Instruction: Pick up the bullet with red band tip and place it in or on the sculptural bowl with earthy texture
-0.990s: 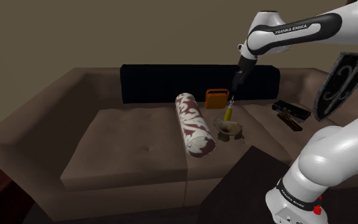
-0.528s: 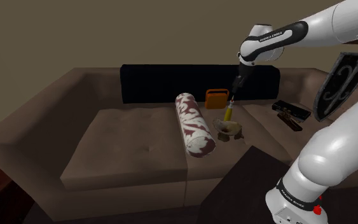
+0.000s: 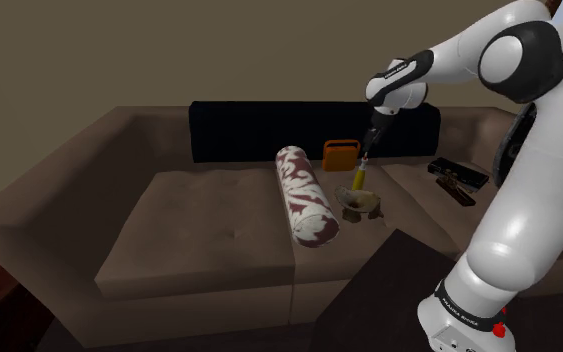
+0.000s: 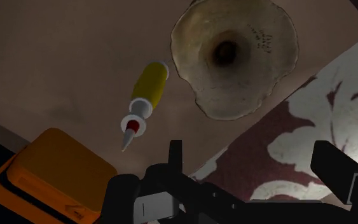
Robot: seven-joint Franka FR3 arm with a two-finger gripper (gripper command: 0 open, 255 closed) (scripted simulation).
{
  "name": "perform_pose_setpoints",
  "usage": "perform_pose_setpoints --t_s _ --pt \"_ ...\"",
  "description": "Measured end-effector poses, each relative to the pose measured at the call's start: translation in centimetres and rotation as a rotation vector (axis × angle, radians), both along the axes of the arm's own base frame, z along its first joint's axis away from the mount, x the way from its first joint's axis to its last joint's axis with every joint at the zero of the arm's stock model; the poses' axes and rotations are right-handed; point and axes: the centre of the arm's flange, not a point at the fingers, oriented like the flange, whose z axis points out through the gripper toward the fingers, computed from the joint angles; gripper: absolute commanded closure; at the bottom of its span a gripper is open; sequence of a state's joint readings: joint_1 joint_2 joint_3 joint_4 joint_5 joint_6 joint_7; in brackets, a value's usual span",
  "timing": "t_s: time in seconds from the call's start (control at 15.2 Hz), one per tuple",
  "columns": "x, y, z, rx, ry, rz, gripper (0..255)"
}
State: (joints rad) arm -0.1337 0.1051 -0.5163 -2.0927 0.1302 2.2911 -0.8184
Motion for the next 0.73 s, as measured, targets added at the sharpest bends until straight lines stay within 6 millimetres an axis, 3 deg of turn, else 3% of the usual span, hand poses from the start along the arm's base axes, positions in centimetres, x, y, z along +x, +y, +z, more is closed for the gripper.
perform_pose_setpoints --t_s 0.59,0.73 --pt "3.7 -9.1 -7.3 0.011 0.016 -0.013 0" --pt "4.0 -10.2 -8.4 0.014 0.018 -0.015 0"
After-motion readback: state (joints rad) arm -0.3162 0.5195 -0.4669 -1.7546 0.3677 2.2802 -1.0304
